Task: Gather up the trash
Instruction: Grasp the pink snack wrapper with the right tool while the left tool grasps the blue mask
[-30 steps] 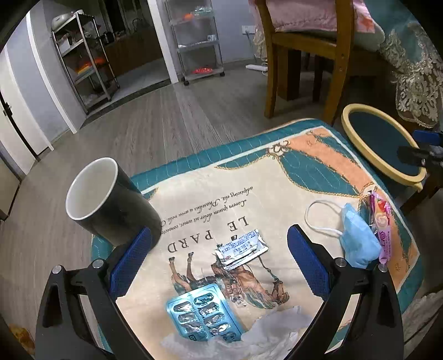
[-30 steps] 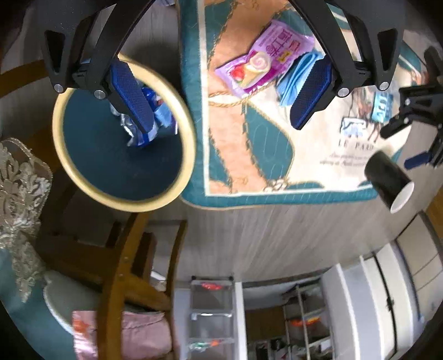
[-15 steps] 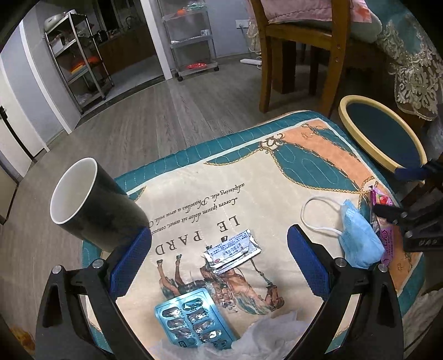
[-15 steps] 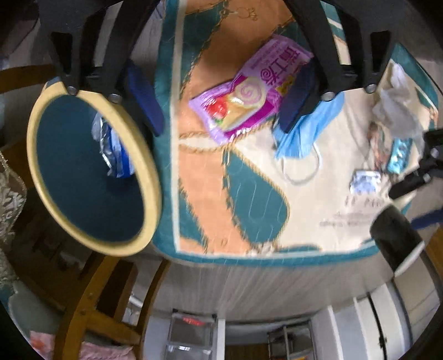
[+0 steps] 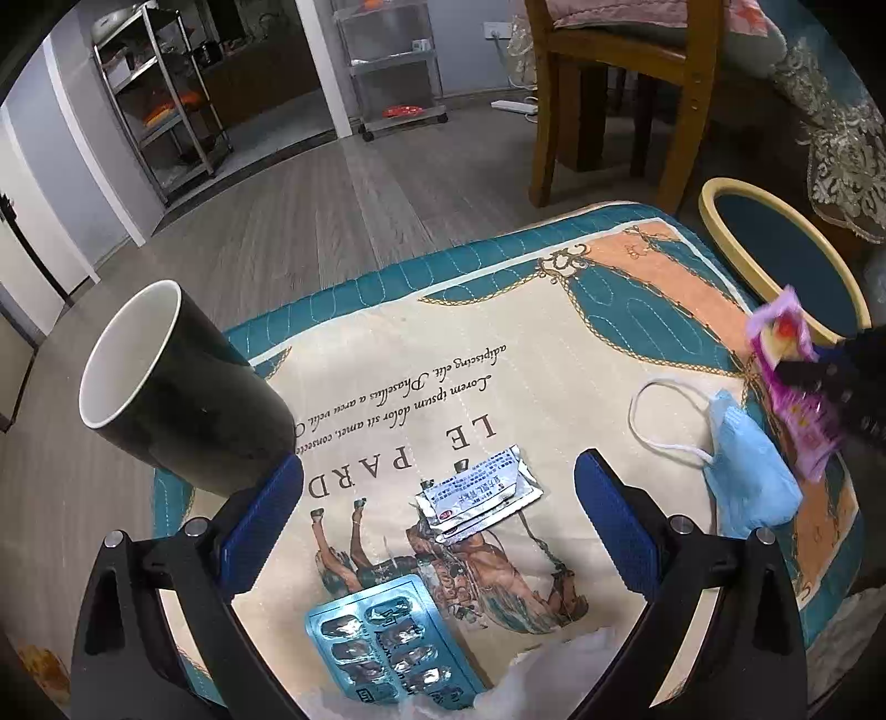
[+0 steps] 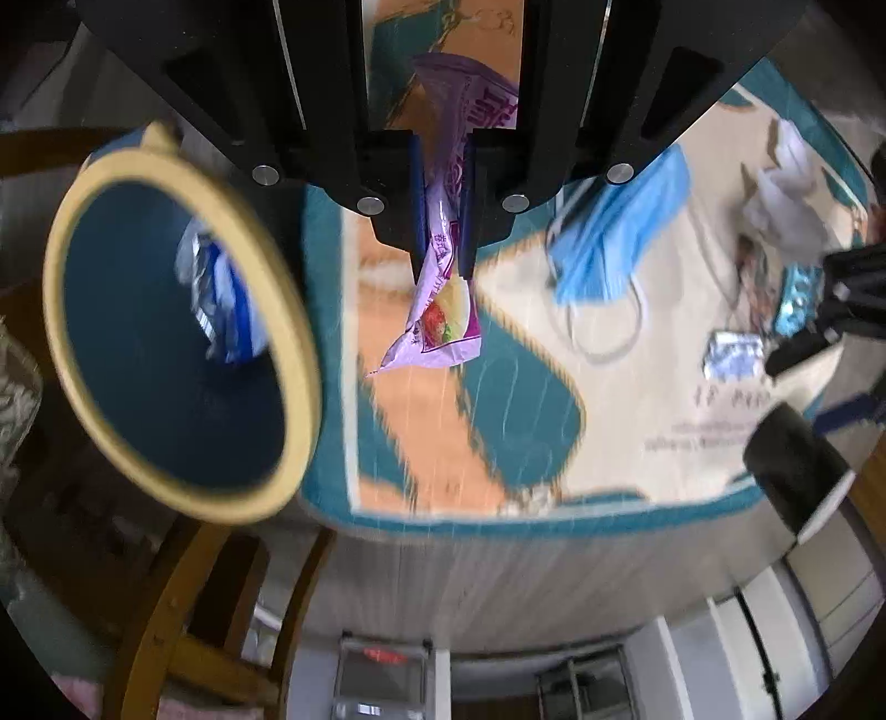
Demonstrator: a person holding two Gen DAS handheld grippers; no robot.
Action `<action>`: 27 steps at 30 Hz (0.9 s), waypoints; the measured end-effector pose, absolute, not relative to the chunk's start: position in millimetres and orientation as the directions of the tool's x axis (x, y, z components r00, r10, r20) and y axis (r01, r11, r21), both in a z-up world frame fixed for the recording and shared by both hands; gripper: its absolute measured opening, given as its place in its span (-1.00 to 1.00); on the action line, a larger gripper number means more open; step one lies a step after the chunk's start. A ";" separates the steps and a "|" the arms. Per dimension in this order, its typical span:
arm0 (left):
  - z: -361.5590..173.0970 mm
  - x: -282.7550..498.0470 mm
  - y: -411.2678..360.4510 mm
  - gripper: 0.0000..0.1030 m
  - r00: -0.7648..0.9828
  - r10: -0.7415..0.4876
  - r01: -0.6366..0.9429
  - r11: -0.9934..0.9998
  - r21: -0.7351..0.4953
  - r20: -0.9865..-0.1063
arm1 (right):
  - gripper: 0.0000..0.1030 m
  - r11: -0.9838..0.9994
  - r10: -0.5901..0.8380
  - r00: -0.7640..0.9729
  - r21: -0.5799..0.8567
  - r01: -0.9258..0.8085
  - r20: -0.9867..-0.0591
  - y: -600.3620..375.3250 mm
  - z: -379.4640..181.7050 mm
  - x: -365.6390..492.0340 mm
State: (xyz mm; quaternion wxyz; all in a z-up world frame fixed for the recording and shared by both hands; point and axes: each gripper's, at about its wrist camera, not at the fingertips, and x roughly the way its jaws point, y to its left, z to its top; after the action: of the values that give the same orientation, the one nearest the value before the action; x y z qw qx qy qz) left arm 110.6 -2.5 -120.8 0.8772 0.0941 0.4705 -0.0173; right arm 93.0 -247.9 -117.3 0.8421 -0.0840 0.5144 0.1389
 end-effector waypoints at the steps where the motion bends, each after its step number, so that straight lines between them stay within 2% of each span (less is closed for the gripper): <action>1: -119.4 110.9 -4.3 0.87 0.562 0.043 0.121 0.984 0.134 -0.826 | -0.78 0.948 0.155 0.449 0.004 -0.319 -0.880 -248.7 -111.6 93.6; 9: -111.6 104.9 -51.6 0.87 0.575 -0.124 0.223 0.975 0.009 -0.808 | -0.78 0.957 0.187 0.523 0.033 -0.288 -0.831 -263.7 -82.4 105.8; 19: -127.3 93.1 -114.0 0.85 0.525 -0.189 0.385 0.922 0.034 -0.830 | -0.78 0.966 0.173 0.594 0.018 -0.258 -0.786 -283.9 -62.5 112.7; 21: -131.5 91.3 -120.6 0.70 0.508 -0.187 0.403 0.915 0.040 -0.840 | -0.78 0.969 0.169 0.597 0.023 -0.244 -0.784 -289.3 -62.0 114.4; 27: -144.2 91.8 -132.3 0.05 0.447 -0.190 0.439 0.898 0.030 -0.874 | -0.78 0.971 0.170 0.596 0.032 -0.235 -0.784 -294.6 -63.4 117.2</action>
State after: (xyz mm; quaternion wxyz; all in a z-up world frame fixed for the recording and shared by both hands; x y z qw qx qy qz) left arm 91.8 -132.3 -144.2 0.8411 0.1271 0.4913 -0.1869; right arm 117.2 -294.6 -63.4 0.8927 -0.0371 0.4346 0.1135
